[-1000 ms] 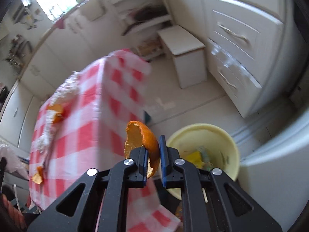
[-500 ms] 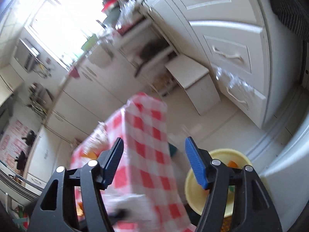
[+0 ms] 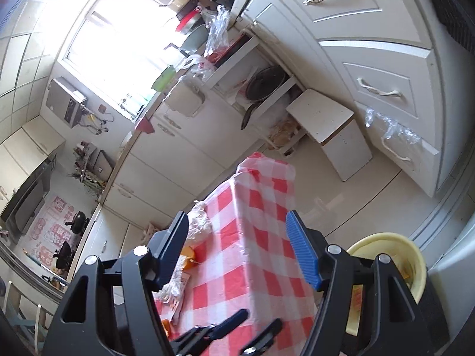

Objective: Collect trash
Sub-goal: 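Move both tools back over the table toward the remaining peel and tissue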

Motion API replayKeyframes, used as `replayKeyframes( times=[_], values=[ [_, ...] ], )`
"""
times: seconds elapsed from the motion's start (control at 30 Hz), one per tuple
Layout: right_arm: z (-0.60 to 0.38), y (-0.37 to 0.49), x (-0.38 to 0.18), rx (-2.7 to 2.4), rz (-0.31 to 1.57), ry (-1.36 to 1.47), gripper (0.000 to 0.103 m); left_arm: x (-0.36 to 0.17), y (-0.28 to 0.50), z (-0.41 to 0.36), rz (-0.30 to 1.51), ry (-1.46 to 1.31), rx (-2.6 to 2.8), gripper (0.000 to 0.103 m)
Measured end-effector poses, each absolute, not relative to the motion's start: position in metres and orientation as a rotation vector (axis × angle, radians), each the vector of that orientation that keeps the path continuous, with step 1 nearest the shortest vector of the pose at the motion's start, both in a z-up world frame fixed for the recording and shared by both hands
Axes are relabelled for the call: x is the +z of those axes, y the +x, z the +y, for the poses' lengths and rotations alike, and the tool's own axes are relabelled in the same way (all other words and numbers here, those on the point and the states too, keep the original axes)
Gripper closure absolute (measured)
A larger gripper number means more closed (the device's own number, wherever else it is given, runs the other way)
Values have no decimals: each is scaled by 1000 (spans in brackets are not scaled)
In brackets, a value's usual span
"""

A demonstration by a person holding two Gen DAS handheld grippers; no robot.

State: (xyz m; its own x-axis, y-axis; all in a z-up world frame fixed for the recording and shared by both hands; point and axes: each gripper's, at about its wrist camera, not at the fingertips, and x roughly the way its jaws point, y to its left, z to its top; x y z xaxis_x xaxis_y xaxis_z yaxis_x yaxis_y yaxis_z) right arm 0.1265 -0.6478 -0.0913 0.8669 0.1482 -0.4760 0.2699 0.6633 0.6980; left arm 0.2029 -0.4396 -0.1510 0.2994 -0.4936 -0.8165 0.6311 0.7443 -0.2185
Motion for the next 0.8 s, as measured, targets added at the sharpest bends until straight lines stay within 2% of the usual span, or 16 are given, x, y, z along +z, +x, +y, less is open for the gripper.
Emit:
replayKeyframes(
  times=[0.17,0.3,0.5,0.6,0.67,0.8],
  values=[
    [-606,144,-86,-8,567,798,34,-116,209,-338,936,167,-608,38],
    [-563,161,-85,68,622,760,34,-90,218,-236,869,147,-435,29],
    [-493,176,-79,176,667,670,33,-92,229,-113,871,0,-205,24],
    [-465,174,-86,223,700,672,33,-98,230,-74,879,-122,-166,24],
    [-450,174,-91,235,714,670,33,-94,223,-67,818,-124,-150,21],
    [-428,184,-103,233,753,665,33,-92,221,-52,808,-141,-151,21]
  ],
)
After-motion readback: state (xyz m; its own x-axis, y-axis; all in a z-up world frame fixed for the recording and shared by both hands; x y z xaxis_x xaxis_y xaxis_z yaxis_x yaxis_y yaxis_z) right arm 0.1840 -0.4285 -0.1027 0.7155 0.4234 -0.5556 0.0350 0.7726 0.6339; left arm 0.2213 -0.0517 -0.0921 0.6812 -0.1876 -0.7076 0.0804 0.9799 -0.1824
